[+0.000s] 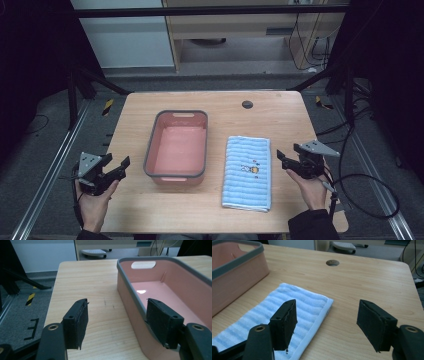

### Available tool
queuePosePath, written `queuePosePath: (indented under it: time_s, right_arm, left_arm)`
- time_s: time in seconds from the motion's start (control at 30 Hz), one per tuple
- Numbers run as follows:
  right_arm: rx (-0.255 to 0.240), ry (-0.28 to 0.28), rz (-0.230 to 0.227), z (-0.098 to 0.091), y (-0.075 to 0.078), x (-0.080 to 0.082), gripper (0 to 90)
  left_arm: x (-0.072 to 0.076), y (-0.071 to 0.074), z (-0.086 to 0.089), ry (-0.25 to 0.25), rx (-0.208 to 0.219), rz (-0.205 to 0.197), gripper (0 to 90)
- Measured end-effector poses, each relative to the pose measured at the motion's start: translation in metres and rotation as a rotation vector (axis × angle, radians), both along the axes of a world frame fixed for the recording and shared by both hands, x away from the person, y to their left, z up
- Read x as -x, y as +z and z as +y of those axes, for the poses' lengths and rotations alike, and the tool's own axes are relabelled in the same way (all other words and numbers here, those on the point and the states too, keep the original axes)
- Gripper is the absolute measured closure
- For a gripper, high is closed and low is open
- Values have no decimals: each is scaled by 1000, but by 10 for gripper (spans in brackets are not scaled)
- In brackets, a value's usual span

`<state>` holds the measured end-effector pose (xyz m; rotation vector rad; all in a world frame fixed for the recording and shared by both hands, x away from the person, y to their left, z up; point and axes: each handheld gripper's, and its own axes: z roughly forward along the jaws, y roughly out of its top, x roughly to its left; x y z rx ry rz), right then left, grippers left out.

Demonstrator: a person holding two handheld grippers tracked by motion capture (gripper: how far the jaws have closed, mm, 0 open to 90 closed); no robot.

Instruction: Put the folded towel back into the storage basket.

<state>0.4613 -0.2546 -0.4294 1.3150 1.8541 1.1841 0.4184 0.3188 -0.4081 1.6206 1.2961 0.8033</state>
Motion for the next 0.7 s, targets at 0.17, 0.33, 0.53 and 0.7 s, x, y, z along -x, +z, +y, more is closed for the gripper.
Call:
queuePosePath:
  time_s: [0.17,0.33,0.53,0.7]
  right_arm:
    - [-27,3,-27,-6,9,1,382]
    - [-41,15,-25,-10,16,1,415]
    - [-39,28,-19,-13,25,-1,452]
    - [-41,39,-22,-5,33,-7,464]
  left_arm:
    - [0,6,-6,-30,-5,-6,326]
    - [-2,8,-16,-67,-12,15,318]
    - [-3,19,-26,-88,-6,-14,315]
    - [-5,27,-37,-106,-5,-30,308]
